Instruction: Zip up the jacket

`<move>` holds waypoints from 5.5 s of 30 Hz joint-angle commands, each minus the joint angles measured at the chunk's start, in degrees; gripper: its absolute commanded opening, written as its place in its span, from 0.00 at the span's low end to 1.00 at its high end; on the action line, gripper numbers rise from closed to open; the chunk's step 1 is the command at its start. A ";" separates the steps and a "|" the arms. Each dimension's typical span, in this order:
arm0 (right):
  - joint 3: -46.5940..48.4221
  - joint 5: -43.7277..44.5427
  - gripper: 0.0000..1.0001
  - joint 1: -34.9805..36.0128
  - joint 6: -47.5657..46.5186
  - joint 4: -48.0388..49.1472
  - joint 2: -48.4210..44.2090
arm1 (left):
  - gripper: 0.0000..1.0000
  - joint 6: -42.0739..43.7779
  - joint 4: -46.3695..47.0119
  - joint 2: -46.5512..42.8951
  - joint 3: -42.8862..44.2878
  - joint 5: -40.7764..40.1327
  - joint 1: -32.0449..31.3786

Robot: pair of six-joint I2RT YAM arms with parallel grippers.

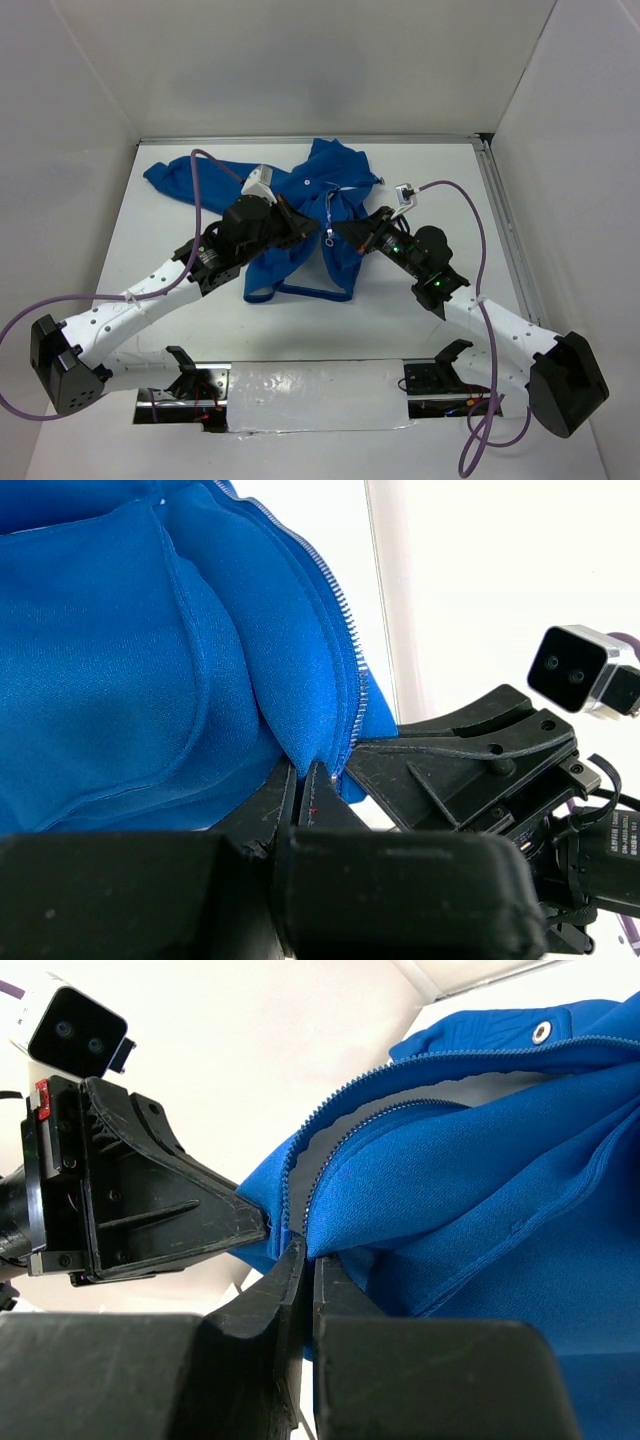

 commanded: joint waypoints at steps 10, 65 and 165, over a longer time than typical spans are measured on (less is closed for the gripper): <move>2.12 -1.44 0.00 0.18 0.10 5.08 -2.45 | 0.00 0.85 3.33 -1.85 0.01 0.66 -0.52; 2.13 8.21 0.00 1.24 6.95 11.67 0.28 | 0.00 18.43 14.23 -7.47 -9.92 20.34 -0.78; -7.98 9.01 0.00 8.97 5.20 -2.83 -10.27 | 0.55 7.71 21.43 -1.58 -14.05 40.47 9.24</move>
